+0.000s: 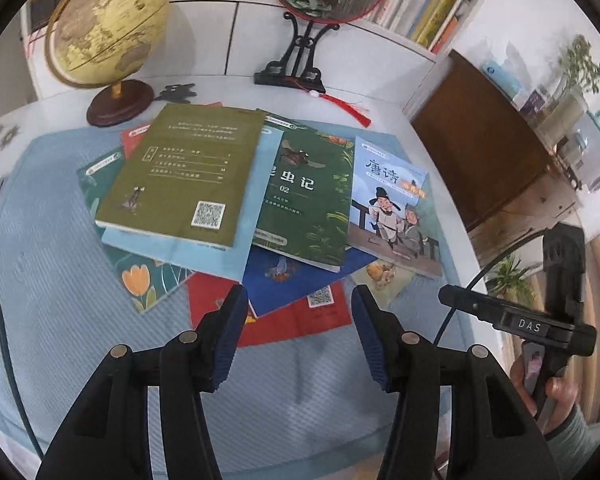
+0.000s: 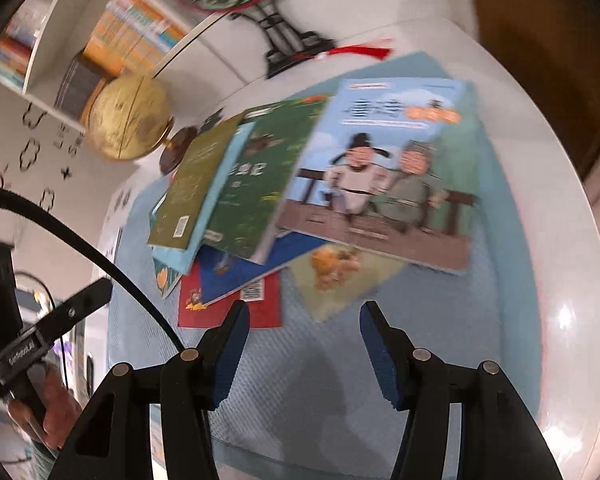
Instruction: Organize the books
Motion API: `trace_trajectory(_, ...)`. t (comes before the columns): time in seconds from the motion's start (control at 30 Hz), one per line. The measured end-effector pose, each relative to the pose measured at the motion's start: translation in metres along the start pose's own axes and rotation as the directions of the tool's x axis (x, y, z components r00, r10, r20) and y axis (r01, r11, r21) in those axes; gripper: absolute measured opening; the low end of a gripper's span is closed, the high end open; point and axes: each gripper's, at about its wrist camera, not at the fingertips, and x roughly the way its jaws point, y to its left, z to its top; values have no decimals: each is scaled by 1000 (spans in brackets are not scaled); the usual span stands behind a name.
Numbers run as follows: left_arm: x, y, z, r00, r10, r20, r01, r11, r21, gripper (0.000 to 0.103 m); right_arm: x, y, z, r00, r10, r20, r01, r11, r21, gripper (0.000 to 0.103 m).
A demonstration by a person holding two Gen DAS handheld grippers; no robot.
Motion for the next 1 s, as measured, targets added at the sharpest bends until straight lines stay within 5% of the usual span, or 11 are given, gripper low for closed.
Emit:
trace_trajectory(0.13, -10, 15, -16, 998, 48, 30, -47, 998, -34, 52, -2, 6, -7, 1000, 14, -20, -14, 1000, -8, 55)
trace_trajectory(0.4, -24, 78, -42, 987, 161, 12, -158, 978, -139, 52, 33, 80, -9, 999, 45, -23, -48, 987, -154, 54)
trace_trajectory(0.57, -14, 111, -18, 979, 206, 12, -200, 961, -190, 52, 55, 132, 9, 996, 87, 23, -77, 960, -268, 48)
trace_trajectory(0.7, 10, 130, 13, 966, 260, 2, -255, 947, -194, 52, 85, 156, 32, 998, 22, 64, 2, 932, -363, 41)
trace_trajectory(1.0, 88, 185, 74, 956, 290, -46, -292, 920, -261, 51, 165, 164, 82, 999, -17, -35, 2, 926, -378, 38)
